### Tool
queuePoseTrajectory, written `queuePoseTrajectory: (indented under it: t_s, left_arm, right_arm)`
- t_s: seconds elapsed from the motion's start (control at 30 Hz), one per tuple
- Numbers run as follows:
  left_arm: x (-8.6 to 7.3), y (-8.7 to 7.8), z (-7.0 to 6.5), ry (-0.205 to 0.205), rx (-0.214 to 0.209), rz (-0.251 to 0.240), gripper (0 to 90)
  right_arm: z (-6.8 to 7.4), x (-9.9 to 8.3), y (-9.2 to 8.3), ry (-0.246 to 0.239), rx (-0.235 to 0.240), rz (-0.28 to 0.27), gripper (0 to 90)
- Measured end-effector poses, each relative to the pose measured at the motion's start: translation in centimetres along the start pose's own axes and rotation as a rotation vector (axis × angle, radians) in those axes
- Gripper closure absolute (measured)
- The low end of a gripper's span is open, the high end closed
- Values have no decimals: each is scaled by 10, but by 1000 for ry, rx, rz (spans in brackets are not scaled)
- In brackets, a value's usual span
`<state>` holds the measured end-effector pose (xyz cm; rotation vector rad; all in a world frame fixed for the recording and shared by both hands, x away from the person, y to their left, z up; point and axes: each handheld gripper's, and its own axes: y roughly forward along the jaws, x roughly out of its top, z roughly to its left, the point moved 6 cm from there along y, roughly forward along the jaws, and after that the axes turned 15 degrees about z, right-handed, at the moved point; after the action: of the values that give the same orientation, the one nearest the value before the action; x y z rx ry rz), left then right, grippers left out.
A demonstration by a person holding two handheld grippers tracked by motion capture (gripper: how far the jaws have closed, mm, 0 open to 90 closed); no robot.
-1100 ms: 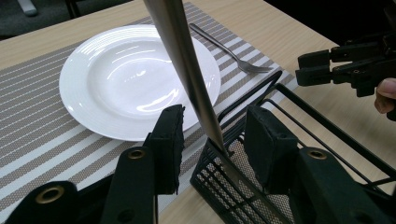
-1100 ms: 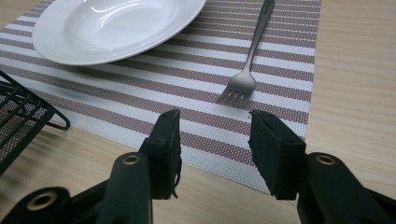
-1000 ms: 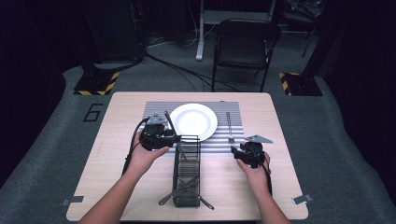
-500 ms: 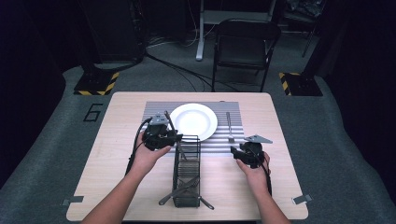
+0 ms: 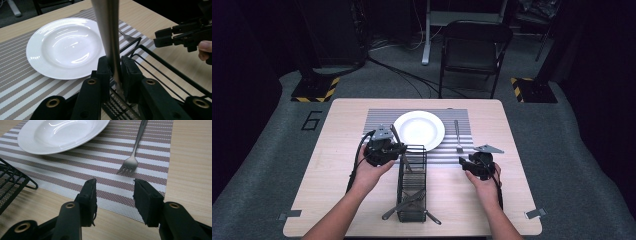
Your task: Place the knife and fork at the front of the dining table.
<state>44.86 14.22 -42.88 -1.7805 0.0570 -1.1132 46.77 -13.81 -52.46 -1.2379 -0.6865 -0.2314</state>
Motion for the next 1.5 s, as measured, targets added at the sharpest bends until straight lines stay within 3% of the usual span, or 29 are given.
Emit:
queuePoseTrajectory:
  t_s: [0.23,0.53,0.77,1.5]
  left_arm:
    - [7,5,-15,31,-33,-14,809]
    - [14,13,-21,50,-10,-37,814]
    - [18,11,-23,68,11,-26,816]
    - [48,-44,-30,78,12,-37,817]
  right_arm:
    - [-1,-1,1,2,4,3,529]
    - [-3,-1,1,17,10,2,529]
    - [-4,-1,2,14,14,3,530]
    - [-4,-2,3,18,17,7,530]
